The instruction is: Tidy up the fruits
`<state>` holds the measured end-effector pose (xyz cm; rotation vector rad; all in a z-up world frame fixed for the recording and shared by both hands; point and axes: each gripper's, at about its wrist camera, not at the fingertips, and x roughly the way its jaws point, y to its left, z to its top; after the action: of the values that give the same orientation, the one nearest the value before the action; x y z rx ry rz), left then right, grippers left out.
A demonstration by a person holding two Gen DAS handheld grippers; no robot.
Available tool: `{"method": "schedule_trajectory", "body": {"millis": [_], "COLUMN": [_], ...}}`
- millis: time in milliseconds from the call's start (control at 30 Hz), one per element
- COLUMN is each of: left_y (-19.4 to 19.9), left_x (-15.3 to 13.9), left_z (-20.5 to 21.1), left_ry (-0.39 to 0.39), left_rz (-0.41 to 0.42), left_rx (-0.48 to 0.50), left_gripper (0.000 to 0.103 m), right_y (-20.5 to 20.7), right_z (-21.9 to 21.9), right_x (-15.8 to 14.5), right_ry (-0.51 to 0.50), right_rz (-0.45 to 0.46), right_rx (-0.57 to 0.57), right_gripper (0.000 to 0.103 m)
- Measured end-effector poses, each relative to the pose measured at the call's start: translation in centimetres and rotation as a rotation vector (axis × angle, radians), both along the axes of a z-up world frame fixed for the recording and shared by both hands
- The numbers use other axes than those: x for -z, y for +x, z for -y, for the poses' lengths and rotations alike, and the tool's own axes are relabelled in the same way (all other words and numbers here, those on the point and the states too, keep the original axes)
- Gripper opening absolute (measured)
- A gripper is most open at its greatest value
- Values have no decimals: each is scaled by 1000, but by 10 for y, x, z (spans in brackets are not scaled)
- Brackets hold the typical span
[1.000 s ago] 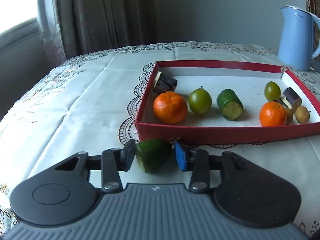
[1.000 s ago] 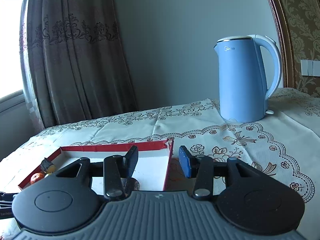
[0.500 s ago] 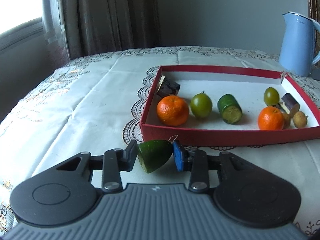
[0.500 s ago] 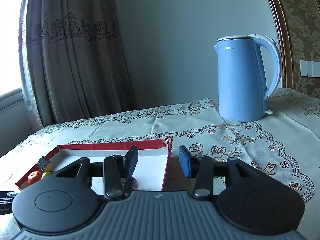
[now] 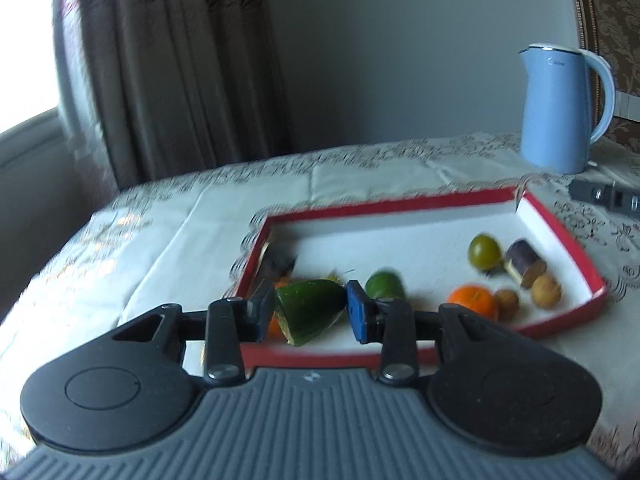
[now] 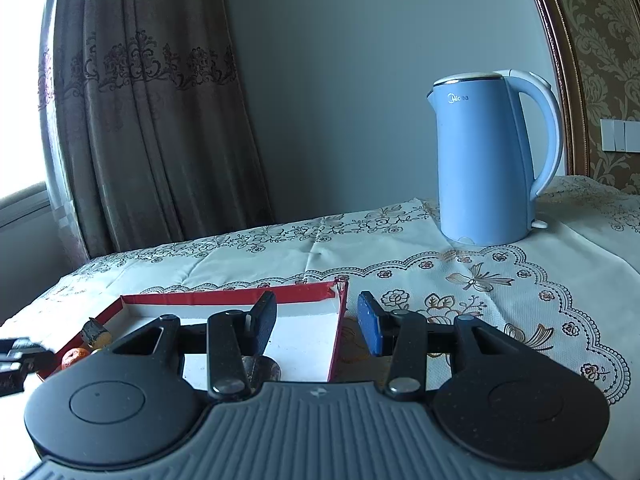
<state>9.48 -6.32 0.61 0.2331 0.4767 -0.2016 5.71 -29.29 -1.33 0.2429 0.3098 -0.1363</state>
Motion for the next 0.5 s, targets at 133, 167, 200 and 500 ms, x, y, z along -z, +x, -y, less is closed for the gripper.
{"method": "schedule_trajectory", "body": {"millis": [133, 167, 200, 500], "left_y": [21, 27, 33, 61], "left_x": [-7, -7, -8, 14], "left_z": [24, 30, 36, 75], "left_ry": [5, 11, 15, 49], "left_rz": [-2, -1, -3, -20], "left_rx": [17, 18, 24, 44], "left_gripper": [35, 35, 35, 66], "right_y": [0, 0, 0, 1], "right_z": [0, 1, 2, 3], "right_x": [0, 0, 0, -1], "right_ry": [7, 11, 14, 17], "right_rz": [2, 3, 4, -2], "right_rx": [-4, -5, -5, -3], "right_gripper": [44, 44, 44, 44]}}
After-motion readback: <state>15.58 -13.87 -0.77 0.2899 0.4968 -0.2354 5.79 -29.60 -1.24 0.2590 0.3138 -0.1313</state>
